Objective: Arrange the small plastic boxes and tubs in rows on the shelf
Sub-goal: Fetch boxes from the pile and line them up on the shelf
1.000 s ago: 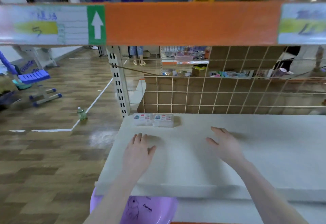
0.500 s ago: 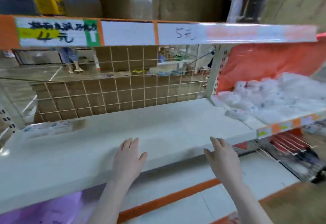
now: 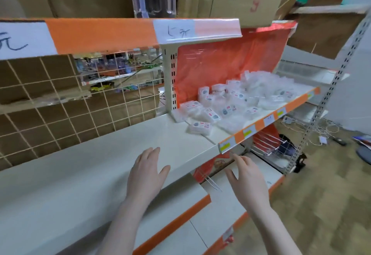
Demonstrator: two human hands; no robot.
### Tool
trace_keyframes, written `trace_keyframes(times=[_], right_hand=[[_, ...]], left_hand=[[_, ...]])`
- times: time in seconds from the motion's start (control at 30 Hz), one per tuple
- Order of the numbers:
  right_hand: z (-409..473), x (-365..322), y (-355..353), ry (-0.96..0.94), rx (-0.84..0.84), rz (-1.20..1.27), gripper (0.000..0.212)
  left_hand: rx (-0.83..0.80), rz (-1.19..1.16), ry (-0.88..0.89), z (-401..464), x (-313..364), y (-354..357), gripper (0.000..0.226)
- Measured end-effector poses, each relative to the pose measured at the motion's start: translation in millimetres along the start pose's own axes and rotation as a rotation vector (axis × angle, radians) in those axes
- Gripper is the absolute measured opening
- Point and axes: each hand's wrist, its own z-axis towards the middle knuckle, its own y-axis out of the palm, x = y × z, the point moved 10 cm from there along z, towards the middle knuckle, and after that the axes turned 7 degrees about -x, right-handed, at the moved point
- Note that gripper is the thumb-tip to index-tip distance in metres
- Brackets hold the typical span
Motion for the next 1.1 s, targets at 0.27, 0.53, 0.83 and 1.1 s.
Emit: trace_keyframes(times=[0.27, 0.53, 0.83, 1.1], right_hand=[[92, 62, 1, 0.096, 0.041, 0.0, 0.038], [159, 87, 12, 0.144, 0.009, 0.017, 0.049], [228, 98, 12, -0.043, -0.002, 0.043, 0.048], [282, 83, 10, -0.548, -0.022, 0.02, 0.056]], left_hand=[[-0.087, -0.048, 0.133, 111, 61, 60, 0.062], [-0.176, -0.004, 0.219, 175, 91, 88, 0.068], [-0.204, -0.005, 0.102, 203, 92, 109, 0.072], [-0.166, -0.005, -0.083, 212, 100, 128, 0.055]])
